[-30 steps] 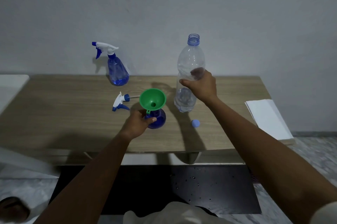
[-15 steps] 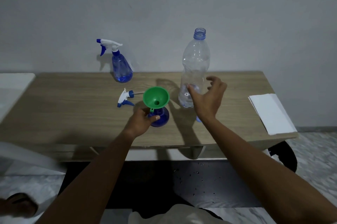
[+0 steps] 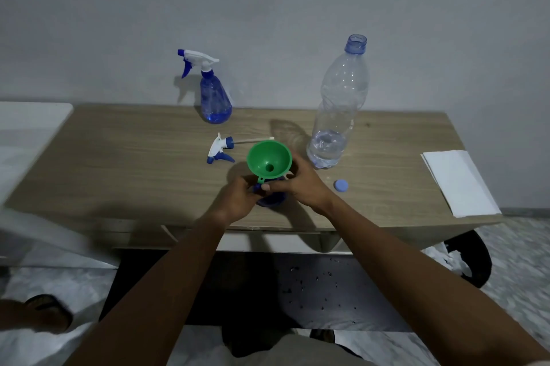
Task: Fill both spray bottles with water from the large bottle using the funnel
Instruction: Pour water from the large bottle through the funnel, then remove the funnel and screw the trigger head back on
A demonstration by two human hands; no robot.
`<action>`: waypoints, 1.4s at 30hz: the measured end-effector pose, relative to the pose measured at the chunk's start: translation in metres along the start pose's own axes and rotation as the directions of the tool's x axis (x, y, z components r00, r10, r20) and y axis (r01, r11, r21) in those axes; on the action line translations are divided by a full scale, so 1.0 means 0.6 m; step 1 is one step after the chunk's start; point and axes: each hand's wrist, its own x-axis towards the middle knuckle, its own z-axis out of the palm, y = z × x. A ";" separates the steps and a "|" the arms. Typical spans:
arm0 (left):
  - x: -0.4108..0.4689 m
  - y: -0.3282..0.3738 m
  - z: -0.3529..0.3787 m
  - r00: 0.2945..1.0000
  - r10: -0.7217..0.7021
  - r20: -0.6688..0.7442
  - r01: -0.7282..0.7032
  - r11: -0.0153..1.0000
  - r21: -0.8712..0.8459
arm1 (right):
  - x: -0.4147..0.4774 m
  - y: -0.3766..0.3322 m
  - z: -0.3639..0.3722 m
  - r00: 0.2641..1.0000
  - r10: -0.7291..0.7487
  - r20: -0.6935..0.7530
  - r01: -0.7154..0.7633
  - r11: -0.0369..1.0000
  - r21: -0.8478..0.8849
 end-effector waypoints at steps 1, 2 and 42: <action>0.000 -0.006 0.000 1.000 -0.002 0.001 0.002 1.000 -0.013 | 0.000 0.000 0.002 1.000 0.001 0.000 -0.001 1.000 0.016; -0.004 -0.008 -0.004 1.000 0.001 0.011 0.000 0.999 -0.032 | 0.000 0.000 0.004 1.000 0.000 -0.002 0.000 1.000 0.024; -0.010 -0.046 -0.077 0.975 0.204 0.093 -0.180 0.960 -0.217 | -0.011 0.045 -0.007 0.832 0.214 -0.512 -0.462 0.779 -0.425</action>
